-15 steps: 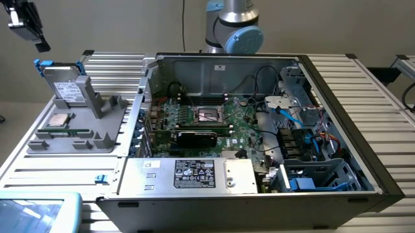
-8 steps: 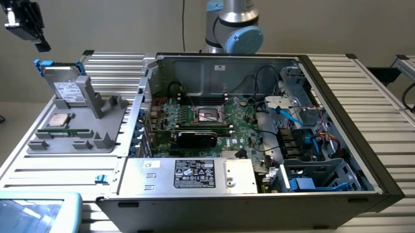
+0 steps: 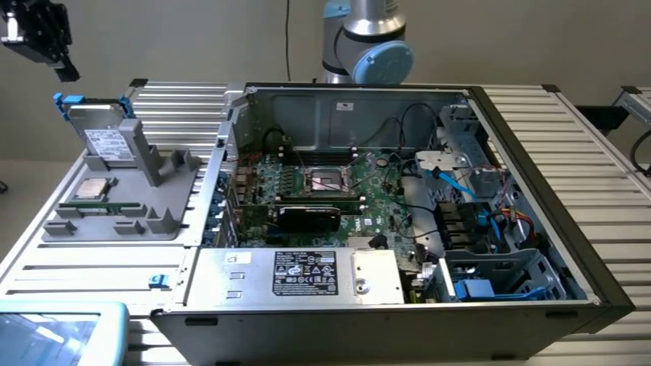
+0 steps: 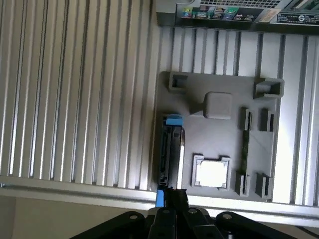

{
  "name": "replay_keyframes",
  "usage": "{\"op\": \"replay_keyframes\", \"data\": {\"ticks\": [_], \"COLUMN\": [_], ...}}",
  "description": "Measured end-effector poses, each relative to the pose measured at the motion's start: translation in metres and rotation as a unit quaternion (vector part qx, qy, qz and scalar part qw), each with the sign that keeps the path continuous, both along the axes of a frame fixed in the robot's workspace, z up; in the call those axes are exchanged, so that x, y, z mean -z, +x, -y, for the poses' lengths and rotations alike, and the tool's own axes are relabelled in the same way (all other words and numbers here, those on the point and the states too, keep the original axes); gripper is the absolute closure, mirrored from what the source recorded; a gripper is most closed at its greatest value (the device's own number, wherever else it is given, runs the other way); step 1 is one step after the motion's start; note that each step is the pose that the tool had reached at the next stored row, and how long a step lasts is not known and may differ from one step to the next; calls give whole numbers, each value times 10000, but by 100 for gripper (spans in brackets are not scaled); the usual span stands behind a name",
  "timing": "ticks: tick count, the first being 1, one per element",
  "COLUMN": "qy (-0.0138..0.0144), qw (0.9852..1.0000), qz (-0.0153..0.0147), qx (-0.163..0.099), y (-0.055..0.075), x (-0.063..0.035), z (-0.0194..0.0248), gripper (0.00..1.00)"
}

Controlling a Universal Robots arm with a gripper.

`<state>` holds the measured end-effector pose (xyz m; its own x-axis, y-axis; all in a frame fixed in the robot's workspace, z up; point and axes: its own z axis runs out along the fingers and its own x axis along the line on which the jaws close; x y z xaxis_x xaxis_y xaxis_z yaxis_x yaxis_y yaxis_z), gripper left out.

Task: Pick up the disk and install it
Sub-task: 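Pick up the disk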

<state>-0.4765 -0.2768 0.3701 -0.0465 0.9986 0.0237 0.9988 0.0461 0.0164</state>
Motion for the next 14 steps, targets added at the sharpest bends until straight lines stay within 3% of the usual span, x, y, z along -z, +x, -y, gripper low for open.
{"op": "replay_keyframes", "data": {"ticks": [4, 7, 12, 14], "qy": [0, 0, 4, 4], "qw": [9996, 9996, 9982, 9982], "qz": [0, 0, 0, 0], "qx": [286, 296, 597, 602], "y": [0, 0, 0, 0], "x": [1, 1, 2, 2], "z": [0, 0, 1, 1], "gripper": [89, 89, 89, 89]}}
